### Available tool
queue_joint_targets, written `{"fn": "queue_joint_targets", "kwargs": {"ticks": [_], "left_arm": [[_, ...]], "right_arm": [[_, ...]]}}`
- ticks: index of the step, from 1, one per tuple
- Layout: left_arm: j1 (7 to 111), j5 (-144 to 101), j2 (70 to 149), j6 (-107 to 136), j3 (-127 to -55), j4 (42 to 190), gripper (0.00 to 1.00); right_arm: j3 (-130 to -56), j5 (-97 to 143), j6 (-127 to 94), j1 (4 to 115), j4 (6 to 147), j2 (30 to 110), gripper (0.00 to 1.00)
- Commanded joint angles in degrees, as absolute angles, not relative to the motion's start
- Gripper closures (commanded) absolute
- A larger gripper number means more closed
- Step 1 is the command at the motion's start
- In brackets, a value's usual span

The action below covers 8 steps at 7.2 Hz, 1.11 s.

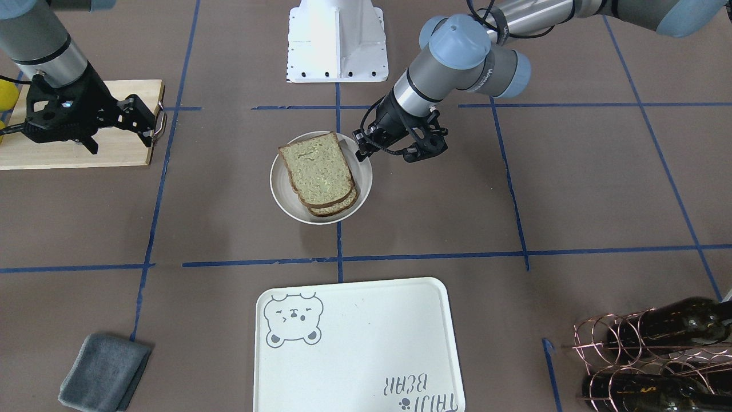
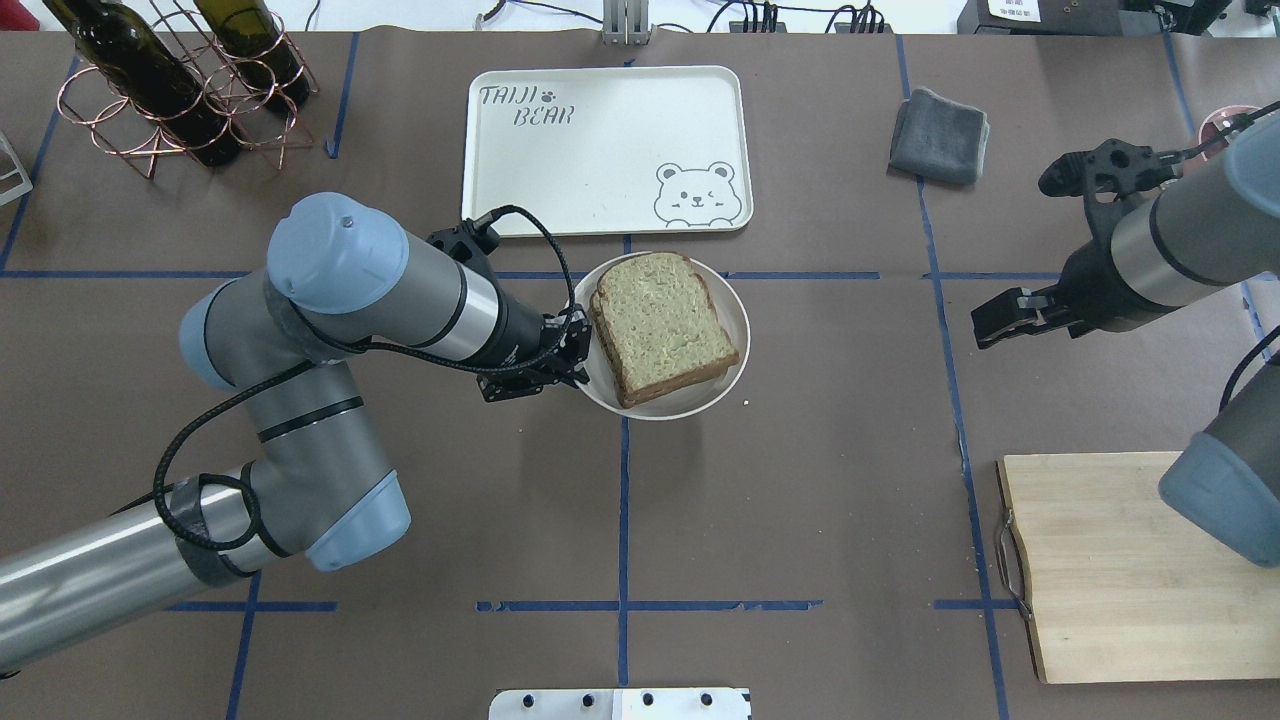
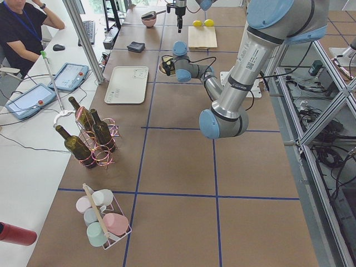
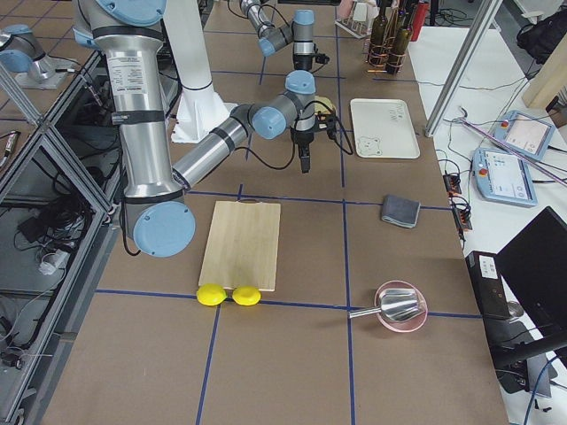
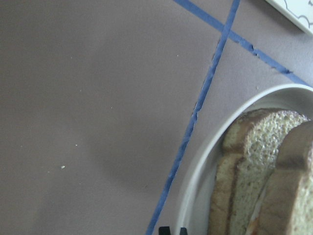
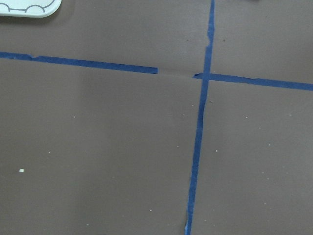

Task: Make sandwich and place on tray
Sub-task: 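Lift the plate with the left gripper and carry it onto the tray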

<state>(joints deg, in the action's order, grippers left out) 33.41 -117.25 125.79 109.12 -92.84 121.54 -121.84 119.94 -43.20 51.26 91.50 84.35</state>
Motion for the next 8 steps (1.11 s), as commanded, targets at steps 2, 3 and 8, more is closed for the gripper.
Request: {"fn": "queue_joint_targets", "kwargs": {"ticks": [2,3,8], "left_arm": [[39.1,-116.7,132.9,121.4,-81.9,124.5,1.00],[40.9,-116.1,135.2,121.6,-76.9,125.2,1.00],[42.9,-108.0,141.1,126.0,-58.8,134.8,1.00]], "right_arm": [[-120.3,123.9,-32.3,58.7,91.6,88.1,0.00],[-119.1,125.8,-28.6,61.4,91.6,88.6,0.00],[-116.8,127.6,-24.8,64.5,91.6,88.7,0.00]]}}
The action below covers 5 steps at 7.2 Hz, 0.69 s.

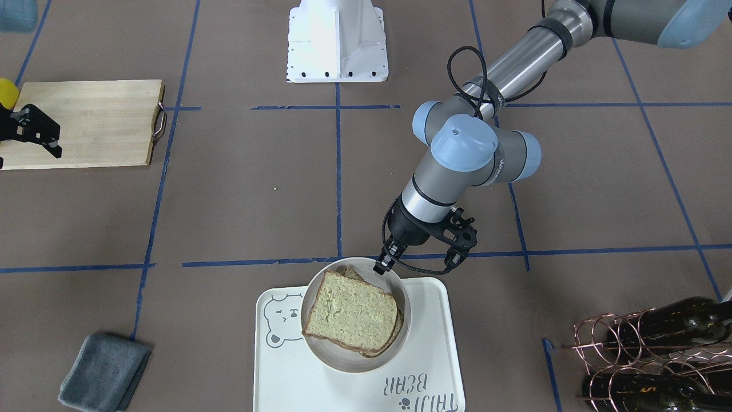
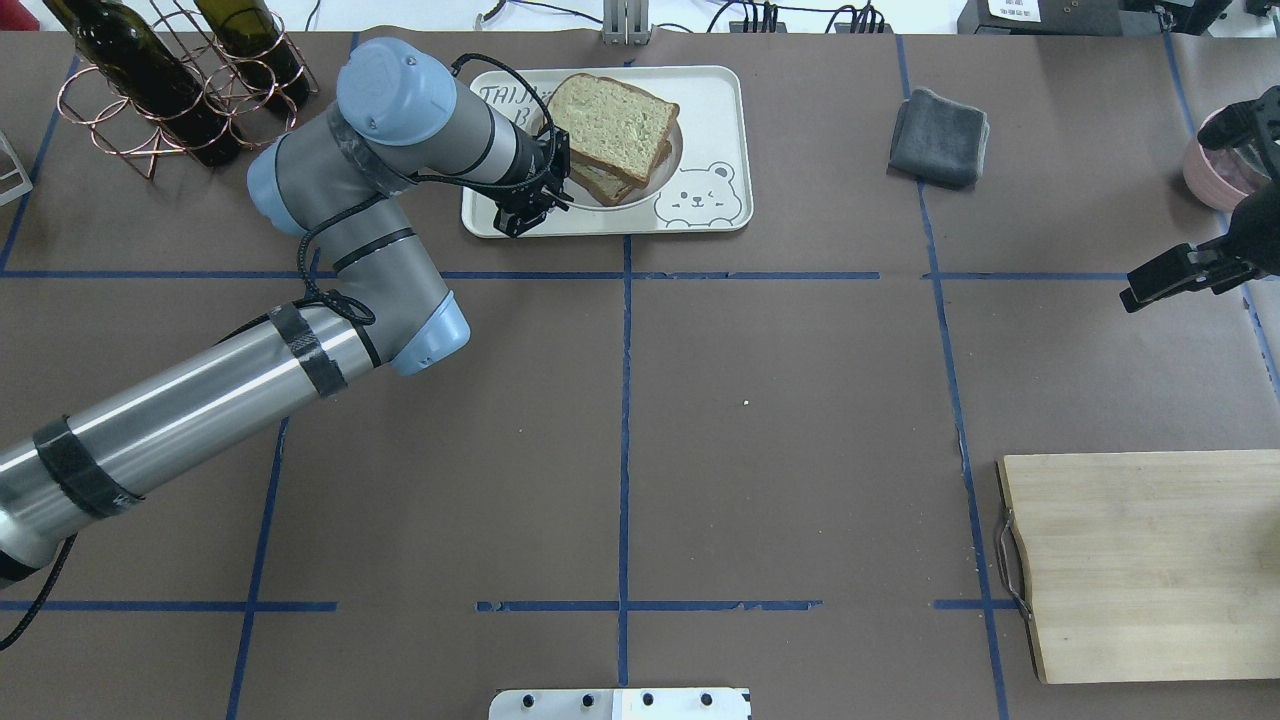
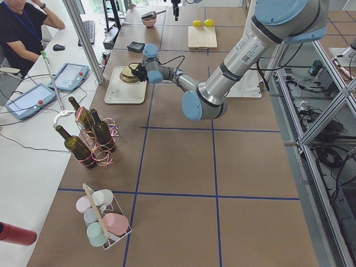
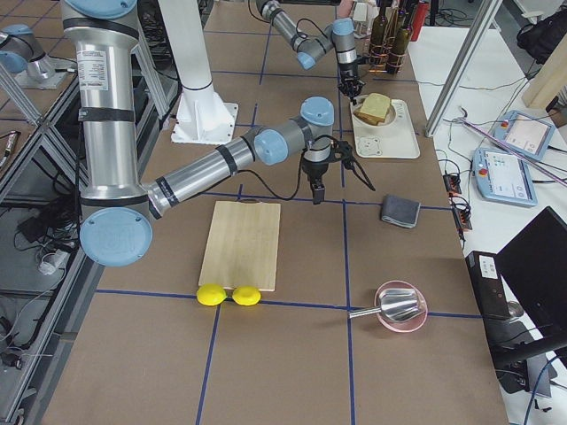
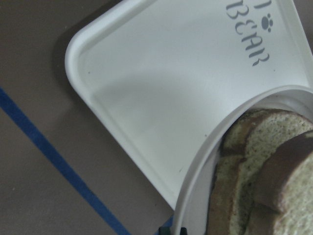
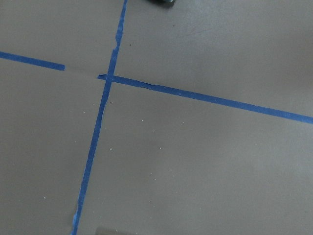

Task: Make sandwich and place on tray
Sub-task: 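Lower the plate onto the tray and open the left gripper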

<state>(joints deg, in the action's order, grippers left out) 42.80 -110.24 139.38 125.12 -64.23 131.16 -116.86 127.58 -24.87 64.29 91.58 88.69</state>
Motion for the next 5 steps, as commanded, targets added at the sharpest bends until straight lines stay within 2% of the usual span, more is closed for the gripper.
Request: {"fn": "queue_joint_targets", "kwargs": {"ticks": [1,3,5], "left_arm": [[42.8,-107.3,142.9,126.6,-54.8,136.7,1.00],[41.9,-104.9,145.0,126.7,-50.0,138.5,1.00],[41.1,-104.3,145.0,126.7,-49.9,138.6,1.00]], "right_arm": [[-116.8,127.6,-24.8,64.5,91.6,88.6,0.00],[-116.8,127.6,-24.8,64.5,91.5,88.5,0.00],[-116.3,127.5,-24.8,64.5,91.5,88.2,0.00]]}}
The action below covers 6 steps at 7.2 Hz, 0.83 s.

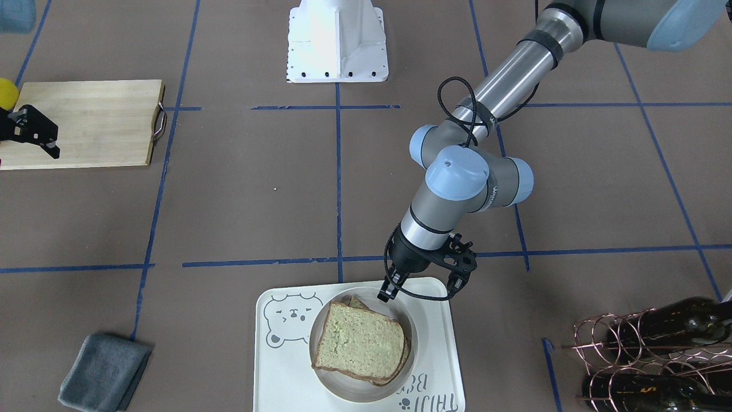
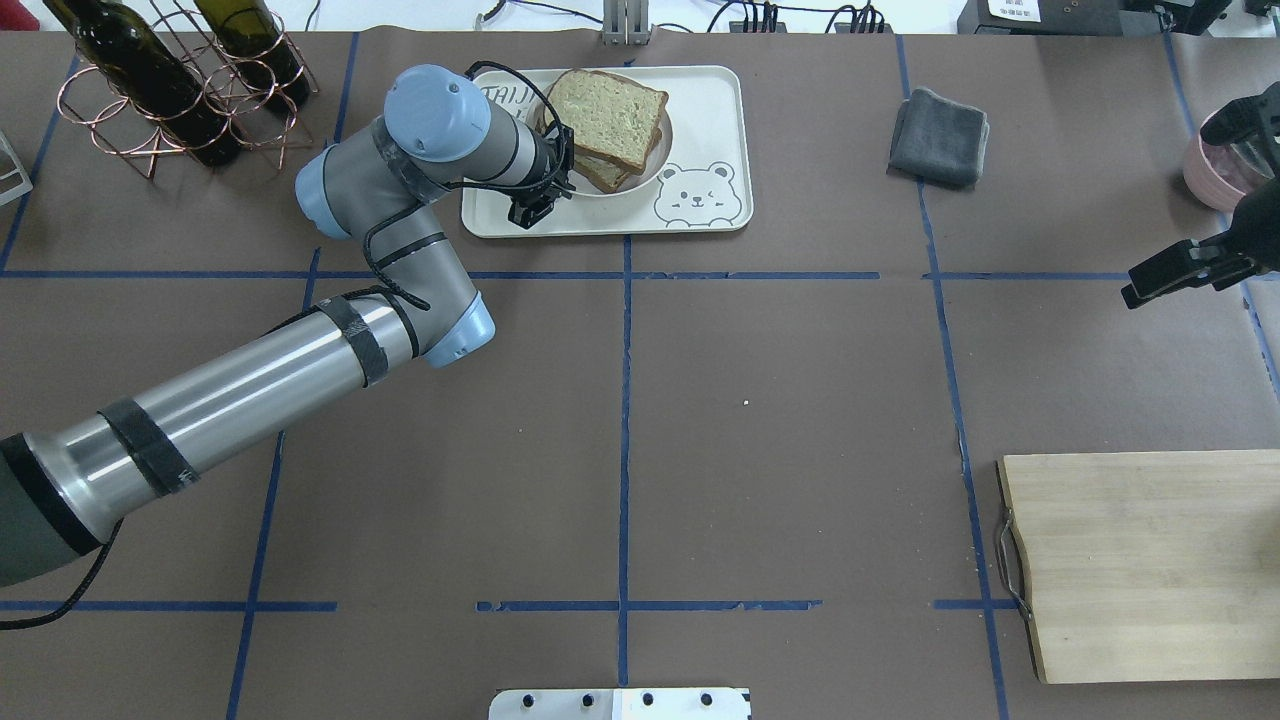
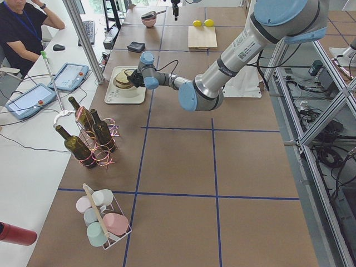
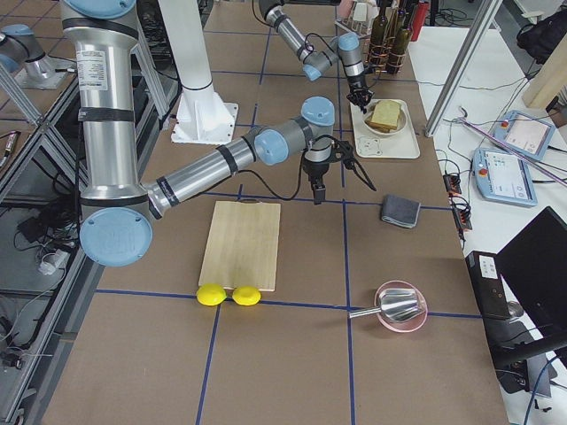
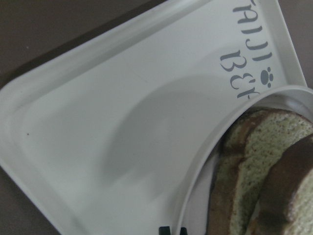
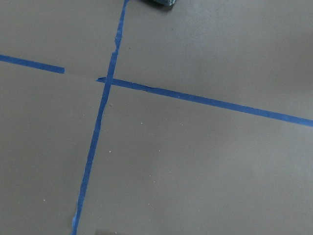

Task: Make sandwich and place on tray
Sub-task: 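Lower the plate onto the tray and open the left gripper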

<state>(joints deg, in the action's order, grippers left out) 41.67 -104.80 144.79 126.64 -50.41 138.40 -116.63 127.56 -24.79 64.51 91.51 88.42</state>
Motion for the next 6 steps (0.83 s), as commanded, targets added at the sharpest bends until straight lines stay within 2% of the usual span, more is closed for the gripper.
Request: {"fn": "queue_joint_targets", "kwargs": {"ticks": [1,2,4,5,6], "left_arm": [[40.8,-102.9,145.1,126.7,-49.9,138.7,0.93],[40.6,-102.7,145.0,126.7,-49.9,138.7,0.70],[40.6,-102.7,144.9,126.0,-50.1,138.5,0.57],[41.0,-102.8,144.7,124.8,-50.6,138.3,0.56],[41.6,-103.0,142.4,122.7,-55.1,137.8,0.56]], "right_arm": [[-116.3,127.4,-24.8,64.5,91.5,88.2,0.00],[-116.3,127.4,-24.8,64.5,91.5,88.1,0.00],[-116.3,127.3,-24.8,64.7,91.5,88.0,0.00],[-116.3,127.4,-24.8,65.2,91.6,88.0,0.00],[-116.3,127.6,-24.8,65.4,91.6,88.0,0.00]]}}
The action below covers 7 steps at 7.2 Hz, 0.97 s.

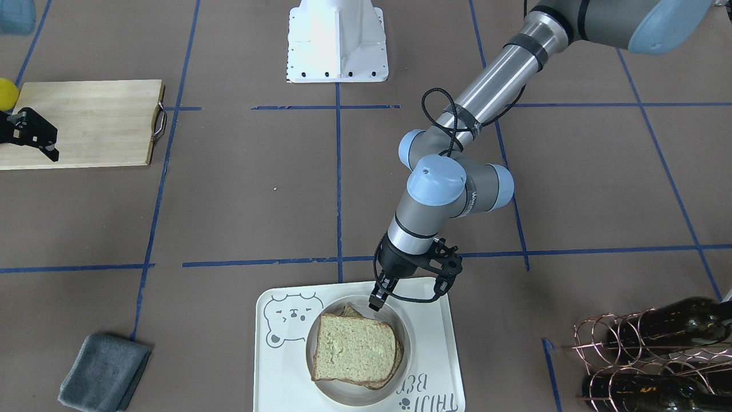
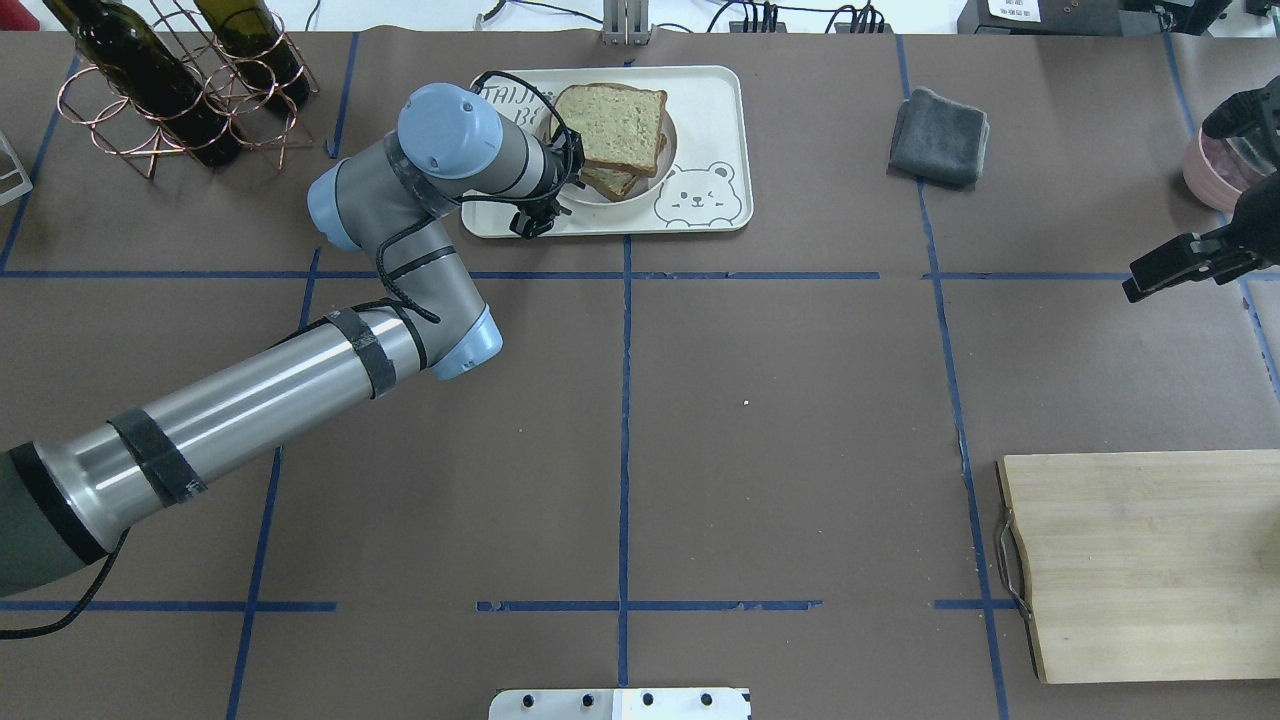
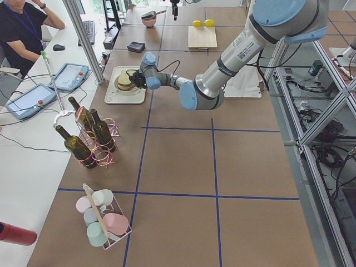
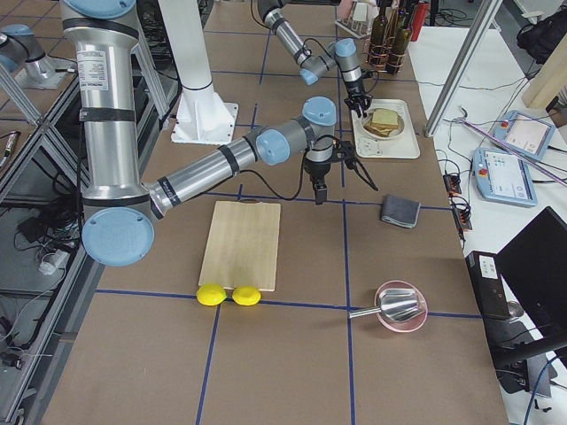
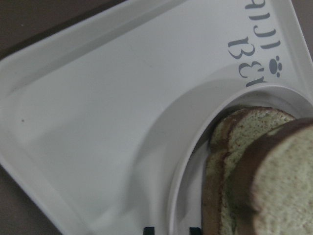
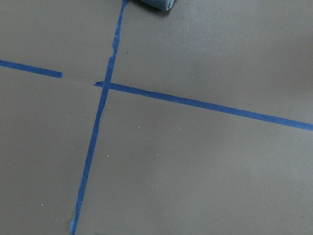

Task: Make sandwich and place on tray
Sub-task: 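Lower the plate onto the tray and open the left gripper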

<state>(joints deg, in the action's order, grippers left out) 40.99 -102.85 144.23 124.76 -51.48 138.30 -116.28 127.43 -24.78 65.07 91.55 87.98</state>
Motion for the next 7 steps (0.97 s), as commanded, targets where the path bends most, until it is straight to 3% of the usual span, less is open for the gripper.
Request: {"fn": "queue_joint_targets", "kwargs": {"ticks": [1,3,4,5,7], "left_arm": [[42.0,-103.4,136.6,122.3,-63.9,135.5,0.56],[42.7,-106.8,131.0,115.4,-74.9,128.1,0.54],[42.7,-107.8,125.7,110.6,-82.1,125.3,0.10],[42.8,-107.9,121.6,105.4,-90.7,119.9,0.00],[44.0,-108.0,118.0,89.4,-103.0,105.4,0.00]], "right_arm": [[-116.3,127.6,-24.8,65.6,91.6,88.1,0.00],[-115.5,127.8,-24.7,66.1,91.5,88.2,0.00],[-115.1,127.9,-24.2,67.5,91.8,88.3,0.00],[-113.3,127.9,-19.4,70.2,92.4,88.3,0.00],[-107.4,128.1,-10.3,75.8,92.4,88.3,0.00]]}}
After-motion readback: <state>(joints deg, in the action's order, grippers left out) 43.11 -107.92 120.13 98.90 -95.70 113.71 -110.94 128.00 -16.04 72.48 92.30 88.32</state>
